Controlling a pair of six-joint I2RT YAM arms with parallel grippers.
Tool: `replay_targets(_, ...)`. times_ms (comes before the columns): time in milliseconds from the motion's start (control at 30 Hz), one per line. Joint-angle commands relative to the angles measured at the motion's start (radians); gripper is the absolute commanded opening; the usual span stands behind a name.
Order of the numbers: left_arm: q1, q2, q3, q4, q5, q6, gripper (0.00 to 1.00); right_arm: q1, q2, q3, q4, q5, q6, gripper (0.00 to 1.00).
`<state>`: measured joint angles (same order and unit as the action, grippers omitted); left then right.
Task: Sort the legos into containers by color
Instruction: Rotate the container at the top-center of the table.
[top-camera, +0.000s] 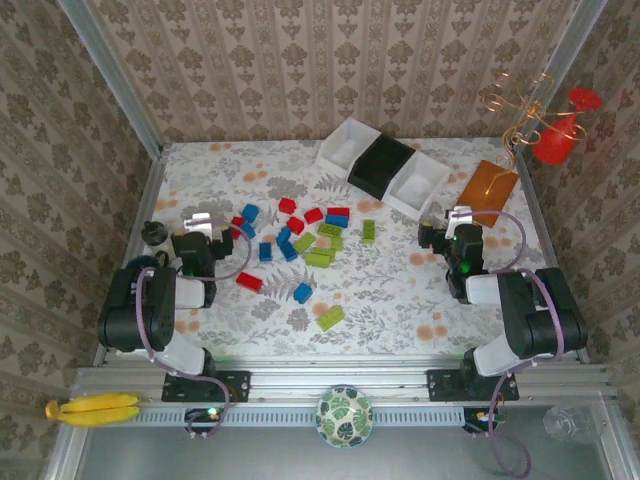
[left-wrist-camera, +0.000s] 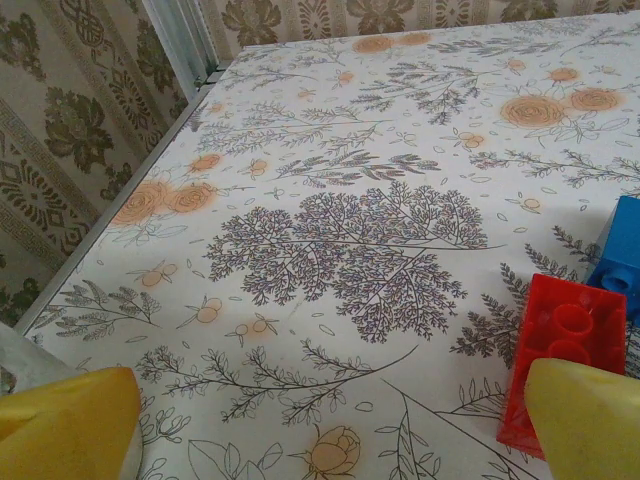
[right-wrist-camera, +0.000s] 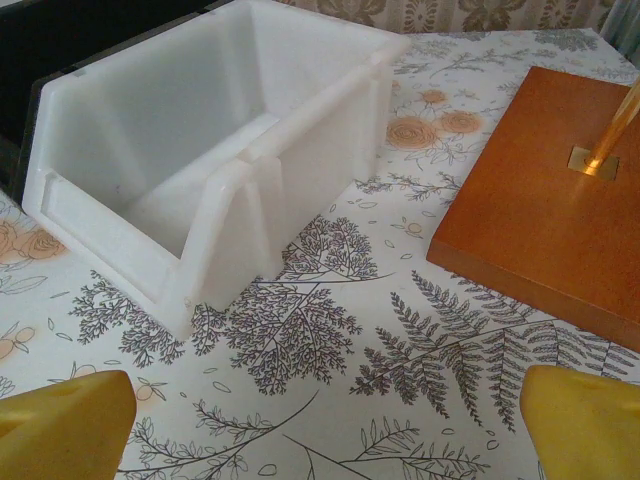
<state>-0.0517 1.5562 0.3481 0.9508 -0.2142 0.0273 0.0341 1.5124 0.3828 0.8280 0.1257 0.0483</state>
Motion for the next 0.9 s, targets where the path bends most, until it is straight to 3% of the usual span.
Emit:
replay_targets(0,-0.006,0.007,0.019,0.029,-0.014,0.020,1.00,-0.005,0.014,0.024,0.026,0.006,-0.009,1.00)
replay_targets(867,-0.003,0.006,0.020,0.028,-0.011,0.017,1.00,-0.010,0.014,0.025,0.022,-0.006,-0.005,1.00)
